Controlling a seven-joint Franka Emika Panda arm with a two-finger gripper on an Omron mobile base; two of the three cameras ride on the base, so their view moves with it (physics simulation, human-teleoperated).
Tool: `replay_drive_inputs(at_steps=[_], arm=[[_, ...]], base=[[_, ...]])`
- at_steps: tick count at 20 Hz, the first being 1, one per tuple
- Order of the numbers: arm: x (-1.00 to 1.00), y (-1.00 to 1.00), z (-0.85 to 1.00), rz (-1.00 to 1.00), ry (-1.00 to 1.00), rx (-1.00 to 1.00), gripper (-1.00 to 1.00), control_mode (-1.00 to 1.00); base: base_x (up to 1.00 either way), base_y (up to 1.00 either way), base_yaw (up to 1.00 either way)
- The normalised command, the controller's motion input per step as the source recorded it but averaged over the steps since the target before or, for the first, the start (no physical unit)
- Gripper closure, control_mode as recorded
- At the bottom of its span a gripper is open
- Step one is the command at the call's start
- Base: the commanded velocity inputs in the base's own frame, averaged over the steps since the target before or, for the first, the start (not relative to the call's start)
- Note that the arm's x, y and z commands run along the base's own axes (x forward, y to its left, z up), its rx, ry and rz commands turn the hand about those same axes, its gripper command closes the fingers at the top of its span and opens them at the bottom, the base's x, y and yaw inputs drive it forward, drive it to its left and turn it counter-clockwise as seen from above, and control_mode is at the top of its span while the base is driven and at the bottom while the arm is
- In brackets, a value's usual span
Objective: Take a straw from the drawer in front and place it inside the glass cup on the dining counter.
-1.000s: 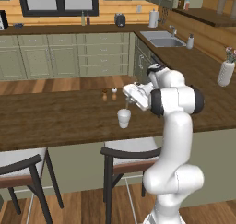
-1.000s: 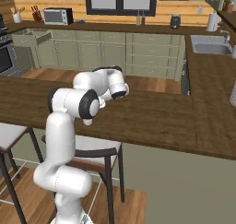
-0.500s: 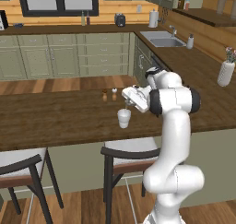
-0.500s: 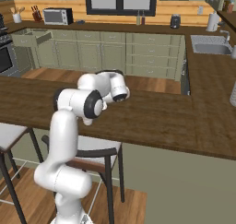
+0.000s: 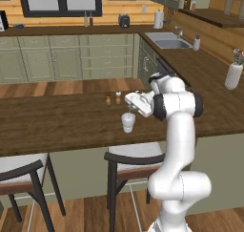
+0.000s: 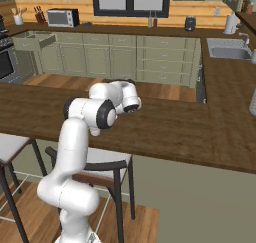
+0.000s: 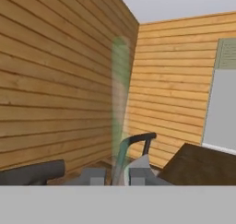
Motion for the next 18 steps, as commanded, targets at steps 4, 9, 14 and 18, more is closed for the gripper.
replay_drive_inputs(at_steps=[4, 9, 14, 18], arm=[[0.21, 0.0, -0.19, 0.0, 0.03, 0.0, 1.0, -1.0], [0.17, 0.0, -0.17, 0.0, 0.02, 0.0, 1.0, -1.0], [0.17, -0.02, -0.17, 0.0, 0.03, 0.0, 1.0, -1.0], [0.17, -0.05, -0.15, 0.0, 0.04, 0.0, 1.0, -1.0]], base=[[0.0, 0.0, 0.0], [0.0, 0.0, 0.0], [0.0, 0.0, 0.0], [0.0, 0.0, 0.0]])
